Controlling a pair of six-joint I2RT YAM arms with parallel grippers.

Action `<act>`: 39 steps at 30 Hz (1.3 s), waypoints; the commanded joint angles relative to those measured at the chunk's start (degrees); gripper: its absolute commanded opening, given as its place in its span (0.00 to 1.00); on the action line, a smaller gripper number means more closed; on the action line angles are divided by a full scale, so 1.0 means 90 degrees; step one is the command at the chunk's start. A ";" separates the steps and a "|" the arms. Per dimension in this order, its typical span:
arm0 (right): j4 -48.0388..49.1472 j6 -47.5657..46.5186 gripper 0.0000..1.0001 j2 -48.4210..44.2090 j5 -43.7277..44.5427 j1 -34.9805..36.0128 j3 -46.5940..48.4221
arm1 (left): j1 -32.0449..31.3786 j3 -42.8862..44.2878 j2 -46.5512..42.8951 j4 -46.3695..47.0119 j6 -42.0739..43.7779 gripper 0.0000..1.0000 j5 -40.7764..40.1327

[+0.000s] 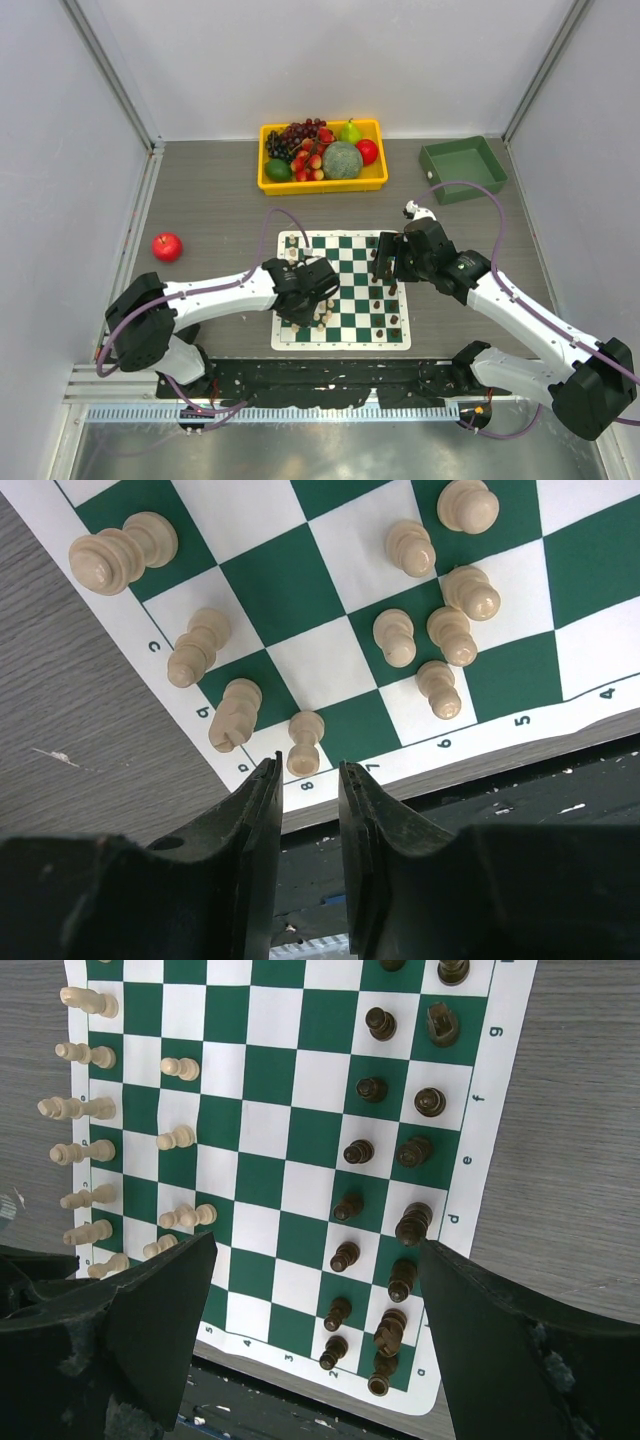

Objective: Set up the chess pieces on the board

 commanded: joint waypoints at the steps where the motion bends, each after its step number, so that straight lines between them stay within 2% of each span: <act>1: 0.0139 0.0032 0.89 -0.0113 0.0025 -0.0018 0.0045 | -0.0025 -0.0041 0.0057 0.0137 -0.0014 0.34 0.0024; 25: 0.0168 0.0023 0.89 -0.0093 0.0015 -0.0018 0.0006 | -0.0035 -0.0149 0.0281 0.0146 -0.0063 0.33 -0.0083; 39: 0.0149 0.0023 0.89 -0.0113 0.0006 -0.0018 0.0006 | -0.0035 -0.0217 0.0291 0.0322 -0.0063 0.25 0.0112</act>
